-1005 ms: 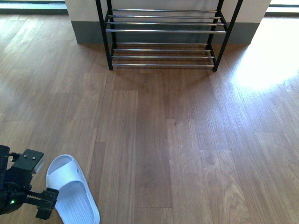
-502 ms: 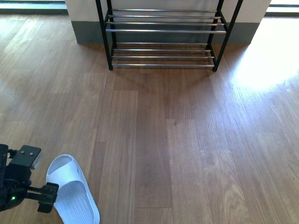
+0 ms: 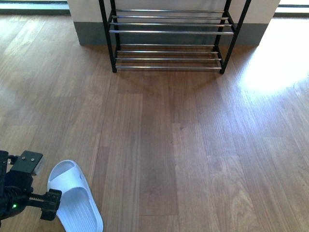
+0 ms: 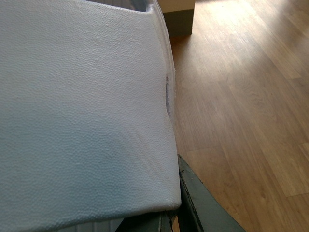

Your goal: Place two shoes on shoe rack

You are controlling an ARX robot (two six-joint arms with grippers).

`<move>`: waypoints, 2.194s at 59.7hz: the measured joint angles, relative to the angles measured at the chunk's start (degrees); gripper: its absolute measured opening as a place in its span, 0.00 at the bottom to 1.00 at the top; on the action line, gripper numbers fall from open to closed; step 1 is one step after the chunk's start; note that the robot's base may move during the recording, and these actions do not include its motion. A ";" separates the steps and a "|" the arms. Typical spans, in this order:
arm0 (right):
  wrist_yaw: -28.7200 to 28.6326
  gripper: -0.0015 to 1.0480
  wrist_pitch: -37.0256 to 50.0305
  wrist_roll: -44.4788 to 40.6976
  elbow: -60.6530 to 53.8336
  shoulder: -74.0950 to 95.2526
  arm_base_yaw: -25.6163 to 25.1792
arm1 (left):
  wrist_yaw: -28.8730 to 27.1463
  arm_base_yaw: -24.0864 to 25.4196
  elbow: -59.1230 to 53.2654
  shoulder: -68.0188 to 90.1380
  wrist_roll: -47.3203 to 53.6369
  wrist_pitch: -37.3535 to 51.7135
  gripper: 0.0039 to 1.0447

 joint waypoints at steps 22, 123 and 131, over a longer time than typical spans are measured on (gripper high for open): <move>0.00 0.01 0.00 0.00 0.00 0.00 0.00 | 3.02 0.09 0.13 0.00 0.59 -4.52 0.91; 0.00 0.01 0.00 0.00 0.00 0.00 0.00 | -1.11 -0.22 0.11 0.00 -0.39 -1.86 0.41; 0.00 0.01 0.00 0.00 0.00 0.00 0.00 | -0.35 -0.22 0.11 0.00 0.15 -2.25 0.23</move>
